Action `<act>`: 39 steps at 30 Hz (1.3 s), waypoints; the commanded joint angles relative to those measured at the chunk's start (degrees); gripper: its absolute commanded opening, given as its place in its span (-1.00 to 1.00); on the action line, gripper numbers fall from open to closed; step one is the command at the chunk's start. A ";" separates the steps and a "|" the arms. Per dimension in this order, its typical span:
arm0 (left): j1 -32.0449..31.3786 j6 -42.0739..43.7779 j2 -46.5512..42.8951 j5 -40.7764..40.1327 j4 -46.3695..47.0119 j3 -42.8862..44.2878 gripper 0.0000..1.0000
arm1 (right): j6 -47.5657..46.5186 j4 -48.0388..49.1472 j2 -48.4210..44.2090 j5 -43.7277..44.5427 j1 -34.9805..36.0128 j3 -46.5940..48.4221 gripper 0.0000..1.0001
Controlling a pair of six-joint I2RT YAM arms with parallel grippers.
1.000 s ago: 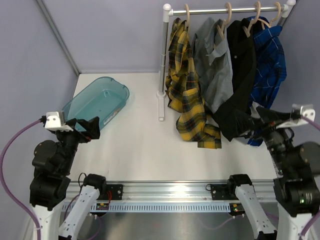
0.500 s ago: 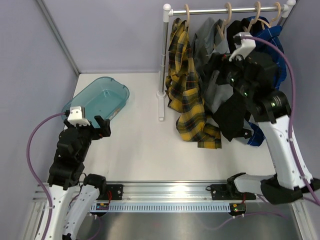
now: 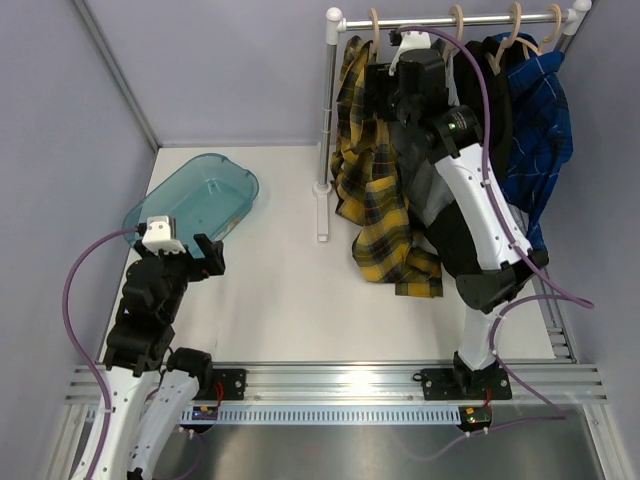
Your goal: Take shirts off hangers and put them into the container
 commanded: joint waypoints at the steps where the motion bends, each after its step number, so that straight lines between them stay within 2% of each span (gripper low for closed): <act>1: -0.32 -0.06 -1.04 -0.89 4.10 -0.85 0.98 | -1.74 -1.55 1.91 4.31 0.51 4.01 0.58; 7: -0.32 -0.23 -1.22 -0.36 4.10 -1.03 0.98 | -2.17 0.47 4.38 5.71 0.60 2.69 0.23; 10: -0.32 -0.32 -1.48 -0.01 4.10 -1.20 0.98 | -2.97 2.67 3.34 5.01 0.60 1.03 -0.17; 11: -0.32 -0.32 -1.48 -0.01 4.10 -1.29 0.98 | -3.14 3.54 2.63 4.83 0.60 -0.54 -0.46; 15: -0.32 -0.32 -1.57 0.52 4.10 -1.38 0.98 | -4.55 8.64 -1.23 3.78 0.60 -3.37 -1.00; 25: -0.32 -0.41 -1.49 1.04 4.10 -1.47 0.98 | -7.01 12.08 -15.19 -0.97 0.60 -9.51 -1.00; 31: -0.32 -0.32 -0.52 3.06 4.19 -0.42 0.98 | -3.07 10.76 -27.13 -3.42 0.59 -26.20 -1.00; 33: -0.32 0.11 0.45 5.86 4.01 1.25 0.98 | -1.66 9.19 -33.02 -6.40 0.60 -35.49 -1.00; 38: -0.40 -0.14 3.87 12.02 3.92 5.37 0.98 | -1.12 4.00 -43.06 -15.28 1.65 -41.60 -1.00; 39: -0.40 -0.76 5.27 12.99 3.92 6.26 0.98 | -1.56 1.73 -44.12 -19.56 1.91 -41.34 -1.00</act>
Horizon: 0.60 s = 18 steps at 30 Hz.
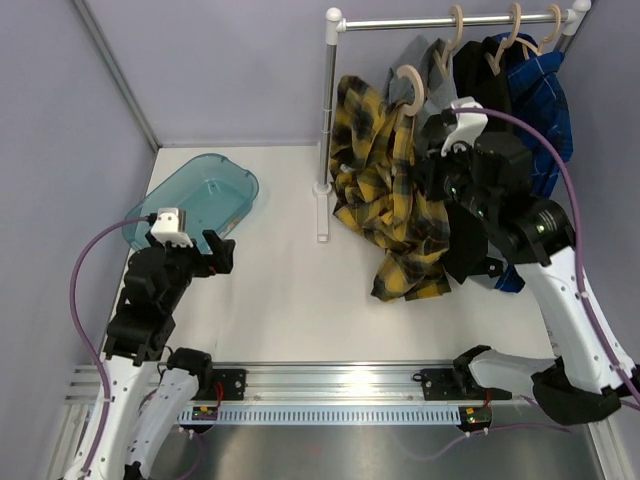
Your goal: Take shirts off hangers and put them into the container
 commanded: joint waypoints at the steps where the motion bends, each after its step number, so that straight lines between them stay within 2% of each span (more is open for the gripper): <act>1: -0.34 -1.04 2.83 7.79 3.53 5.67 0.98 | -0.07 -1.54 -7.14 -11.55 1.82 0.73 -1.00; 6: -0.34 -3.76 7.40 14.21 3.62 13.93 0.98 | 1.06 -5.25 -8.22 -23.49 3.14 6.10 -1.00; 8: -0.43 -5.08 10.21 17.90 3.70 19.64 0.98 | 1.94 -4.20 -7.34 -24.49 5.76 4.79 -1.00; 11: -2.53 -7.46 14.52 19.59 3.70 27.11 0.98 | 2.30 0.62 -4.97 -19.85 11.21 0.92 -1.00; 17: -15.09 -7.73 21.37 14.32 3.79 37.67 0.98 | 6.68 11.69 -0.22 -15.89 15.63 -7.43 -1.00; 18: -19.28 -7.64 21.99 11.09 3.79 38.46 0.98 | 7.82 12.50 0.91 -15.09 16.24 -8.22 -1.00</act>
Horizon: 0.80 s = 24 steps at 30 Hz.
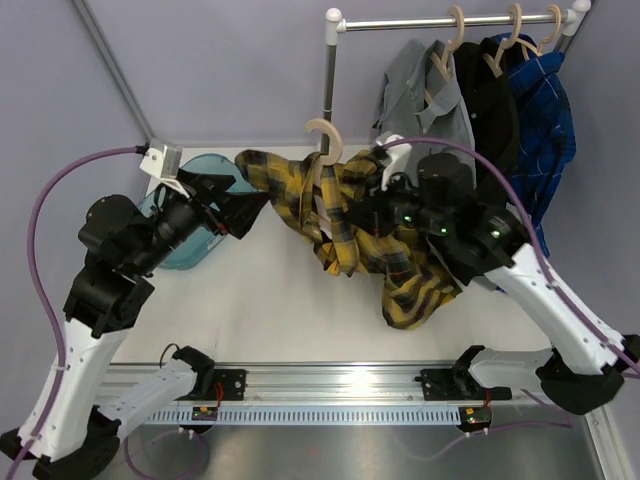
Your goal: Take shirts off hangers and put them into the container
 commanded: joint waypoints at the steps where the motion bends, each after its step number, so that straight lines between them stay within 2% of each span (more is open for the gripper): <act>1: -8.12 -0.82 2.72 -5.00 1.61 4.08 0.98 | 3.94 9.99 2.34 2.62 1.95 -3.67 -1.00; 6: -23.66 4.71 8.94 -21.06 1.52 7.86 0.98 | 5.26 13.78 4.89 4.38 4.32 -6.94 -1.00; 9: -29.65 8.66 14.12 -30.11 1.52 9.27 0.98 | 5.44 14.39 5.16 4.56 4.94 -7.29 -1.00; 12: -33.09 9.56 17.74 -37.33 1.34 10.41 0.98 | 6.05 15.18 4.64 4.91 5.20 -8.60 -1.00; 17: -33.90 4.55 17.40 -42.01 2.13 8.14 0.92 | 6.23 15.89 2.97 5.08 5.20 -10.28 -1.00; 24: -33.90 5.24 17.58 -44.73 5.99 8.48 0.82 | 6.14 16.15 1.12 5.00 5.20 -12.12 -1.00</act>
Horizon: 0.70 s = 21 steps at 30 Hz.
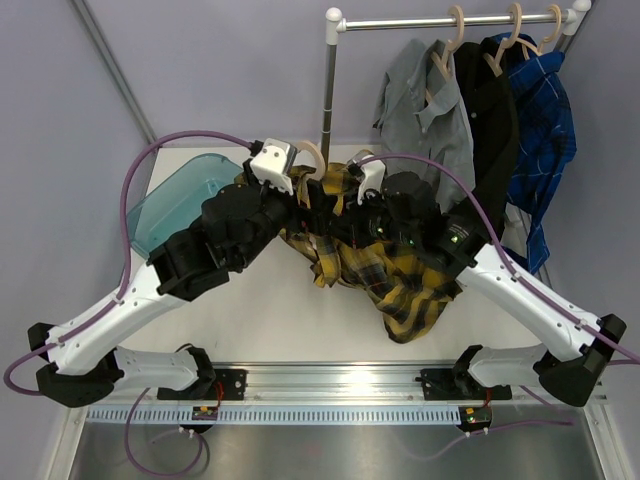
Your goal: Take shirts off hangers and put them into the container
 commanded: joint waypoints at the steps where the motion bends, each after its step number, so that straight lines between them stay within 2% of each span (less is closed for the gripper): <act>1: 0.09 -0.02 -1.18 -5.64 6.78 0.79 0.80 | 0.13 5.46 -2.99 -0.34 0.68 -0.21 -1.00; 16: 0.27 5.78 6.20 -6.87 8.02 7.29 0.48 | 0.13 5.73 -3.08 -1.92 0.76 0.22 -1.00; 21: 2.81 4.73 8.23 -5.03 6.89 8.96 0.36 | 0.13 5.73 -3.61 -2.36 0.77 -0.13 -1.00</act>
